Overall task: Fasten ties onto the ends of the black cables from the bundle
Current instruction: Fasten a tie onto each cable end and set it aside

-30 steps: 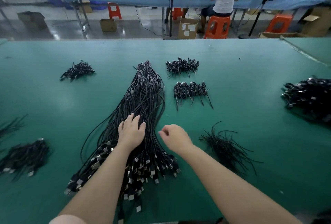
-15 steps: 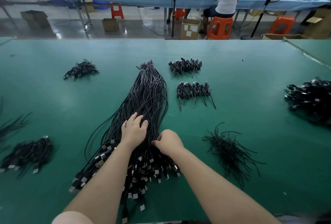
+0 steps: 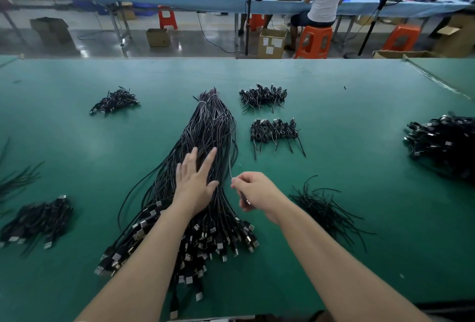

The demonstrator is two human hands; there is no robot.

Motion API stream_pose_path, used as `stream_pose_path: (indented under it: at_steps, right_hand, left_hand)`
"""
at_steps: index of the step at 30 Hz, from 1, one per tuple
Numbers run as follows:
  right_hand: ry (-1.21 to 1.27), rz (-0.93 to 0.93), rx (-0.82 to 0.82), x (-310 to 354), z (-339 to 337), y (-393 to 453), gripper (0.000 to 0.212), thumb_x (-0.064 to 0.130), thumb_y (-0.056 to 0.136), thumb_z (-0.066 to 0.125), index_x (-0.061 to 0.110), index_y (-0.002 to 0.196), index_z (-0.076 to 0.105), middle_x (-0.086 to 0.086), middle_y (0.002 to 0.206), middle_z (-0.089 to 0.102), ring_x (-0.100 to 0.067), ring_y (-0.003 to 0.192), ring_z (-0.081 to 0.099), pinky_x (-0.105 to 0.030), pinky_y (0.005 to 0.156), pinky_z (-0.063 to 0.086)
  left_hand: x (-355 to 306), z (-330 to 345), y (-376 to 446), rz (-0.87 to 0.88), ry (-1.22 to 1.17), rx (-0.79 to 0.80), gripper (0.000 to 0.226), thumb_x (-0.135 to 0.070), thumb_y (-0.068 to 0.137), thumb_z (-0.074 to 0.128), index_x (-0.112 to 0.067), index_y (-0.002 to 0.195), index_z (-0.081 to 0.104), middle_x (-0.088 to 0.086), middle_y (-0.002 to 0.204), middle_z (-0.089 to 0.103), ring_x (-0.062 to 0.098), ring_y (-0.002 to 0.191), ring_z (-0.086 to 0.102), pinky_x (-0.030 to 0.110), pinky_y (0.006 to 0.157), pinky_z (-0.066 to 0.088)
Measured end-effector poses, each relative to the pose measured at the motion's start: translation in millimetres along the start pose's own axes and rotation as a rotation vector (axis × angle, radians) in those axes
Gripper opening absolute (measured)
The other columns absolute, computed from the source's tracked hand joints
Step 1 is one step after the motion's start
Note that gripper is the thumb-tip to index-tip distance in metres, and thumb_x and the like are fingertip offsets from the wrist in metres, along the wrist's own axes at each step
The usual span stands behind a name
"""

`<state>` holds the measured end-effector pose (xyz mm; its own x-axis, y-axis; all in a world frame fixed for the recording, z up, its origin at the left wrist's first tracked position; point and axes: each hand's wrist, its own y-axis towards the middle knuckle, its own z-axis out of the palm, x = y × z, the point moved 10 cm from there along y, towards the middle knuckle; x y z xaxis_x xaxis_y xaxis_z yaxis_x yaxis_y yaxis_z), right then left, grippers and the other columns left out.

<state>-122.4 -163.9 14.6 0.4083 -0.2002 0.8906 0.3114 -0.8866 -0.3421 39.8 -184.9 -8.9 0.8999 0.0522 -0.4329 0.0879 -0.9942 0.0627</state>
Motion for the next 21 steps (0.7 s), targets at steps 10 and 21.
stream_pose_path:
  at_steps: [10, 21]
  right_hand:
    - [0.409, -0.067, 0.213, 36, -51, -33, 0.019, 0.022, 0.099, 0.061, 0.007, 0.089, 0.067, 0.001, 0.066, 0.054, -0.009, 0.046, 0.041, -0.019, 0.043, 0.034]
    - [1.026, -0.065, 0.386, 45, -123, -50, 0.025, 0.024, 0.101, 0.048, 0.009, 0.084, 0.061, 0.009, 0.061, 0.044, -0.002, 0.035, 0.04, -0.013, 0.033, 0.035]
  left_hand:
    - [-79, -11, -2, 0.244, -0.302, -0.02, 0.019, -0.027, 0.107, 0.043, -0.016, 0.104, 0.058, -0.001, 0.114, 0.062, 0.027, 0.113, 0.058, 0.033, 0.084, 0.045]
    - [-32, -23, -8, 0.166, -0.146, -0.078, 0.019, -0.027, 0.107, 0.045, -0.017, 0.093, 0.053, -0.006, 0.09, 0.057, 0.023, 0.081, 0.053, 0.039, 0.069, 0.044]
